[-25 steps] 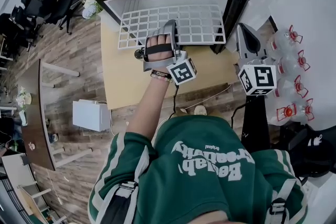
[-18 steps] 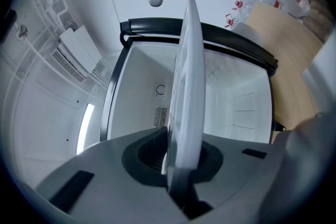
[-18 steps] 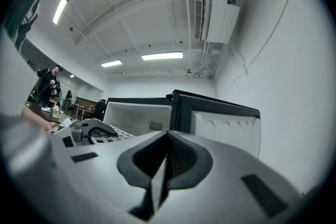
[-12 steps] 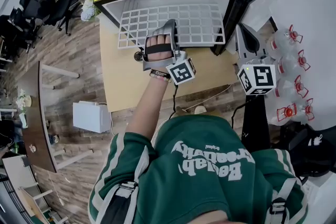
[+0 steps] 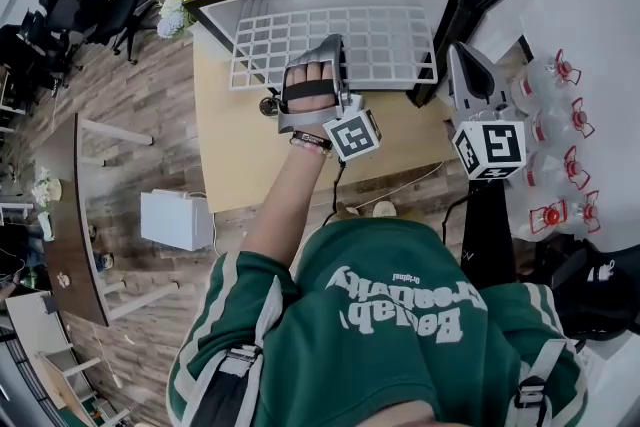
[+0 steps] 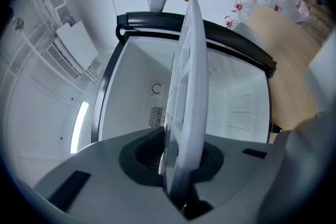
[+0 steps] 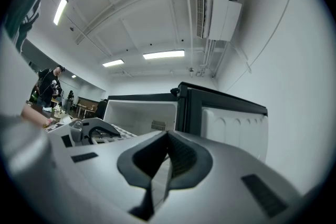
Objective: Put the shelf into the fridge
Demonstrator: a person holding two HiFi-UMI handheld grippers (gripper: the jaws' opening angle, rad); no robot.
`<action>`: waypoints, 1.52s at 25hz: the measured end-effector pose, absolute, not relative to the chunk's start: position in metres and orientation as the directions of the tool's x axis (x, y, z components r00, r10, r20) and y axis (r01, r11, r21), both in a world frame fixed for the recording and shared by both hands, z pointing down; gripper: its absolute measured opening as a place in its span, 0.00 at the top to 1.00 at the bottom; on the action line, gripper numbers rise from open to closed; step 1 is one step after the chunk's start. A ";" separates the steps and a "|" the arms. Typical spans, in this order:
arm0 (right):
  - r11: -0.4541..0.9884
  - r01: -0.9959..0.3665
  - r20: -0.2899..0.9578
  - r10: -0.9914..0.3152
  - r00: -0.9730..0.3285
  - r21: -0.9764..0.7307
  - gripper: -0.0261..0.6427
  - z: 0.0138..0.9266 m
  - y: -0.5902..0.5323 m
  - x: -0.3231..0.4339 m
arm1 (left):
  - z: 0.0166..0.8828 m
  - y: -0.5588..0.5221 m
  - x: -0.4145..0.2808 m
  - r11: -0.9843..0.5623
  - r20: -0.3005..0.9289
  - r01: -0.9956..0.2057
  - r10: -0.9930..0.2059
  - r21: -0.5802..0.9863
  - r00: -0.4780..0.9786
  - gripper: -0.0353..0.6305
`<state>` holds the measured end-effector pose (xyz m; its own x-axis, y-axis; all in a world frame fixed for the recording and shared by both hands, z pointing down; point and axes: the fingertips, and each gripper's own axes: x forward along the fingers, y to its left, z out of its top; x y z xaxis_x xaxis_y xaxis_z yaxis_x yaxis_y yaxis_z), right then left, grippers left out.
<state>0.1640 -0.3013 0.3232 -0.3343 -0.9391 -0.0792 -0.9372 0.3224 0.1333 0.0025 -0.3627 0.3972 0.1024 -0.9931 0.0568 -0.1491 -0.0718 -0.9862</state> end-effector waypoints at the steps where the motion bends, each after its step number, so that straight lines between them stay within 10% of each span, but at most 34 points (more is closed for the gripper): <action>1: 0.323 -0.937 -0.079 -0.939 -0.335 0.134 0.96 0.323 -0.302 0.163 | 0.397 -0.363 0.002 -0.072 0.057 -0.149 -0.993 -0.986 0.103 0.88; 38: 0.313 -0.940 -0.056 -0.945 -0.323 0.134 0.96 0.331 -0.306 0.150 | 0.398 -0.380 0.005 0.004 -0.020 -0.149 -0.994 -0.989 0.104 0.88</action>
<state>0.1501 -0.3061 0.3312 -0.3226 -0.9449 -0.0558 -0.9402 0.3131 0.1338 0.0052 -0.3803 0.3980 0.1045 -0.9943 -0.0197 -0.1492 0.0039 -0.9888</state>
